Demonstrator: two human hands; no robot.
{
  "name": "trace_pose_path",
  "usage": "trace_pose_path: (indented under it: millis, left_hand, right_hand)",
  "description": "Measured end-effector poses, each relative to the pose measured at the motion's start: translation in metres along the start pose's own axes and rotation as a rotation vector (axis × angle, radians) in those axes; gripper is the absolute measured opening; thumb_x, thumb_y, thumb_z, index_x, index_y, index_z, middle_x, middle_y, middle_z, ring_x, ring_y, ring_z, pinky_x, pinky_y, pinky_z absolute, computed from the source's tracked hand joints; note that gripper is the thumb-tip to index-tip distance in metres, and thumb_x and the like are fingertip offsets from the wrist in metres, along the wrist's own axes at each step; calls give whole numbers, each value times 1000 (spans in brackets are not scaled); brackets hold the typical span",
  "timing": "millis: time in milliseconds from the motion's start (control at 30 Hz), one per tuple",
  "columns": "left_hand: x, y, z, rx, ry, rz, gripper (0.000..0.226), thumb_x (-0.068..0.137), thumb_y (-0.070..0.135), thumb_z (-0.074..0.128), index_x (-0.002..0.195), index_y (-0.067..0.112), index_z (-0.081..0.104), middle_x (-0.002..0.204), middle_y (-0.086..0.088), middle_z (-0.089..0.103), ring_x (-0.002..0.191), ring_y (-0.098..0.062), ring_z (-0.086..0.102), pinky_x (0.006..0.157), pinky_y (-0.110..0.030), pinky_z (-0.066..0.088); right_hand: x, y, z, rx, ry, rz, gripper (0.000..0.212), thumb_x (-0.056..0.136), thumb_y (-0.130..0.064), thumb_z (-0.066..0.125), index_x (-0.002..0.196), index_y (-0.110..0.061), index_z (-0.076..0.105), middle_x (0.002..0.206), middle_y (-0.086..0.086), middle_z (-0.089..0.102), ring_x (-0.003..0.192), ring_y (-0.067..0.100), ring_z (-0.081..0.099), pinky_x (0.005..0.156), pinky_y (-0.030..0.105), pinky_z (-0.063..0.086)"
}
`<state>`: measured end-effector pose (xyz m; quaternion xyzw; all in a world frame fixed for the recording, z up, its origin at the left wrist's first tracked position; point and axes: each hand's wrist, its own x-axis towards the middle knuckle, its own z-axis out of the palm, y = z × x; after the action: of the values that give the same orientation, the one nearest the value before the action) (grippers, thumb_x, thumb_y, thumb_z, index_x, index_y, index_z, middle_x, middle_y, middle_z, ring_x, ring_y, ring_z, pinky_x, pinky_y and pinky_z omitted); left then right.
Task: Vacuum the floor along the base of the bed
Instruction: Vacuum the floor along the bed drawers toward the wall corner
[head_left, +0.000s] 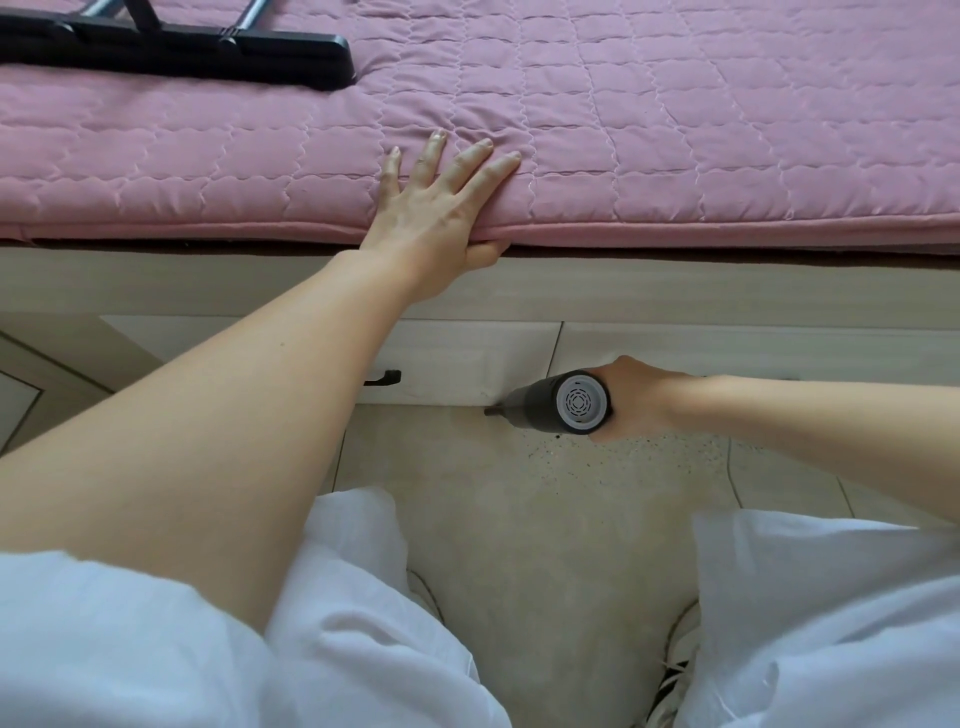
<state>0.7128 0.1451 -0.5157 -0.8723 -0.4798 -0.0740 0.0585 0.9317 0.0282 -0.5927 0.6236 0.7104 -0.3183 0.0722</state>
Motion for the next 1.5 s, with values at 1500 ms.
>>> trace_pose_path:
  millis: [1500]
  left_hand:
    - [11,37,-2,48,-8,50,77,91,53,47,155,37,8,164,5,6,151,-29,3,118,-59,4]
  right_hand:
    - [-23,37,-10,17,-30,81,27,74,-20,70,80,-34,47,81,-5,61,67,9,56,55,19,42]
